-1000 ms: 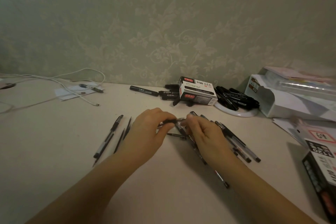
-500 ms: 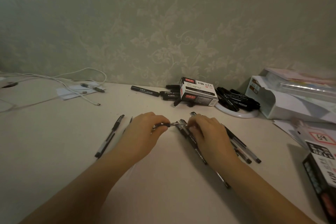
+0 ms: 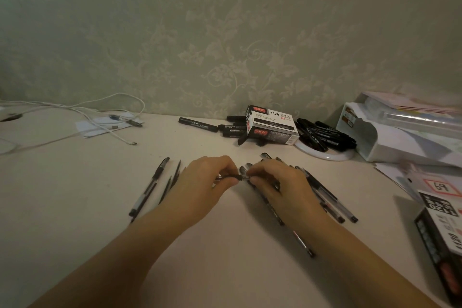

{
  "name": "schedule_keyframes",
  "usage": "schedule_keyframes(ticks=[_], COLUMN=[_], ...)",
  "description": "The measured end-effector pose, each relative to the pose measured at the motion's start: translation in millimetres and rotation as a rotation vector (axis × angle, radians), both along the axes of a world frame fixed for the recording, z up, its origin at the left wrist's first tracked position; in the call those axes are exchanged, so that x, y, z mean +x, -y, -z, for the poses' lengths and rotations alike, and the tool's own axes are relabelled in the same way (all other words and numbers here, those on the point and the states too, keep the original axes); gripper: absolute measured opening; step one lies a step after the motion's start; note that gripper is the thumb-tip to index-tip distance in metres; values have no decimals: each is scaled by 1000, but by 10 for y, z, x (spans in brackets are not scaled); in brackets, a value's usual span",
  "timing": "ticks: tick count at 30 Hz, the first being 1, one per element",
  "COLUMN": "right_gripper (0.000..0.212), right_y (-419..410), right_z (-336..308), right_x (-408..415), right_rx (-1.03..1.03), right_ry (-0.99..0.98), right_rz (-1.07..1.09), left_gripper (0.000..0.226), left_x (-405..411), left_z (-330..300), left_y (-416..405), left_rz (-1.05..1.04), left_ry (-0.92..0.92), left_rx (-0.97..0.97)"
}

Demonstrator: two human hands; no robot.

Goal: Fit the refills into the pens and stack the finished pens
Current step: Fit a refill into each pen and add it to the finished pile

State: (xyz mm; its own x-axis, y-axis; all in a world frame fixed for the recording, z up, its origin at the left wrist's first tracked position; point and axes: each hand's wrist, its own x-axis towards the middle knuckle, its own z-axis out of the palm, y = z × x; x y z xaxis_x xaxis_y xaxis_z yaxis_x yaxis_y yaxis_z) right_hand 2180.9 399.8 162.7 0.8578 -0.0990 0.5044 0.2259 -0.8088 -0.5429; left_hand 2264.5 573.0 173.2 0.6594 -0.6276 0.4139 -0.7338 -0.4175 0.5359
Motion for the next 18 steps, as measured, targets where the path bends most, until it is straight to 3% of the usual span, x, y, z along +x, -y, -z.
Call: schedule_keyframes(ticks=[6, 18], right_gripper=[16, 15], right_y=[38, 4], right_z=[-48, -75], right_x=[-47, -42], right_rx=[135, 103], right_ry=[16, 43], right_rz=[-9, -12], left_gripper=[6, 6], left_x=[-46, -66], left_z=[-29, -60], left_y=[9, 17], left_rz=[15, 12], left_ry=[0, 29], left_rx=[-37, -51])
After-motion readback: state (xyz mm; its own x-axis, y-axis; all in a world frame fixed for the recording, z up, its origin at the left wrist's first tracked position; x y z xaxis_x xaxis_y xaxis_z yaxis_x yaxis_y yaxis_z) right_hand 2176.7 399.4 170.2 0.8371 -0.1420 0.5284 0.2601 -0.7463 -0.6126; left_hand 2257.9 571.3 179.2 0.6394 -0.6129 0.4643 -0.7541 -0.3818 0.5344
